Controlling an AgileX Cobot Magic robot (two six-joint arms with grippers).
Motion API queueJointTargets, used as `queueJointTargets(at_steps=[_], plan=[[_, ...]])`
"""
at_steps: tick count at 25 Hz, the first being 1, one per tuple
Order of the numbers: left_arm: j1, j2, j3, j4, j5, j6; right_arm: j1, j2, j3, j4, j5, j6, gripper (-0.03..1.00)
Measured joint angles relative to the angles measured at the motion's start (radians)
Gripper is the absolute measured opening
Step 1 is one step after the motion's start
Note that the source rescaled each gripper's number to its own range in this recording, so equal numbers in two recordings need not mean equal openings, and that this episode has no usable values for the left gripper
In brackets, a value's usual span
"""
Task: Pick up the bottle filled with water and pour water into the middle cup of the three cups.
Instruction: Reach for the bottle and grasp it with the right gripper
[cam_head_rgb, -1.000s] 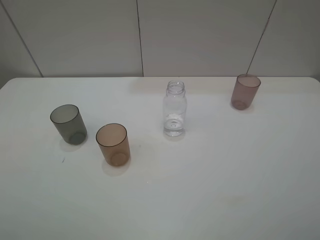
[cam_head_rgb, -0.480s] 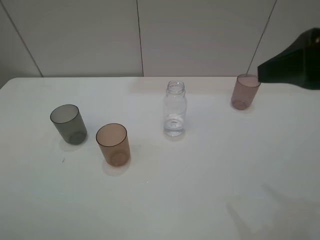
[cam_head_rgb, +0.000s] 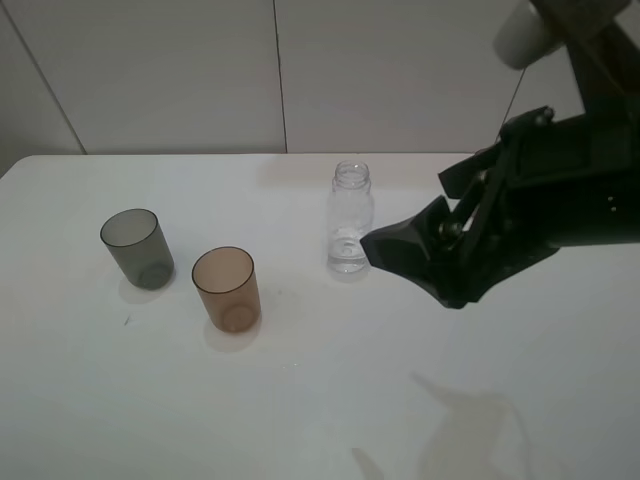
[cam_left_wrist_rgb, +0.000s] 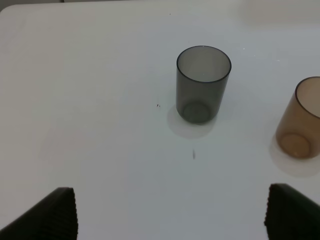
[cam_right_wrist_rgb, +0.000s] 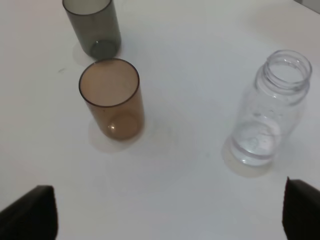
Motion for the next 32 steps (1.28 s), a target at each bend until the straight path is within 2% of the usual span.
queueJointTargets(at_steps=[2, 3, 4, 10, 13, 17, 21, 23, 25, 32], plan=[[0.0, 0.0, 0.0, 0.0, 0.0, 0.0, 0.008, 0.002, 0.097, 0.022, -0.157, 0.0, 0.91], [0.0, 0.0, 0.0, 0.0, 0.0, 0.0, 0.008, 0.002, 0.097, 0.022, -0.157, 0.0, 0.91], [0.0, 0.0, 0.0, 0.0, 0.0, 0.0, 0.008, 0.002, 0.137, 0.022, -0.226, 0.0, 0.91], [0.0, 0.0, 0.0, 0.0, 0.0, 0.0, 0.008, 0.079, 0.365, 0.061, -0.741, 0.0, 0.91], [0.0, 0.0, 0.0, 0.0, 0.0, 0.0, 0.008, 0.189, 0.408, 0.109, -0.95, 0.0, 0.91], [0.0, 0.0, 0.0, 0.0, 0.0, 0.0, 0.008, 0.37, 0.413, 0.186, -1.175, 0.0, 0.91], [0.0, 0.0, 0.0, 0.0, 0.0, 0.0, 0.008, 0.548, 0.412, 0.208, -1.408, 0.0, 0.91], [0.0, 0.0, 0.0, 0.0, 0.0, 0.0, 0.008, 0.639, 0.413, 0.209, -1.501, 0.0, 0.91], [0.0, 0.0, 0.0, 0.0, 0.0, 0.0, 0.008, 0.718, 0.413, 0.222, -1.554, 0.0, 0.91], [0.0, 0.0, 0.0, 0.0, 0.0, 0.0, 0.008, 0.887, 0.338, 0.263, -1.565, 0.001, 0.91]])
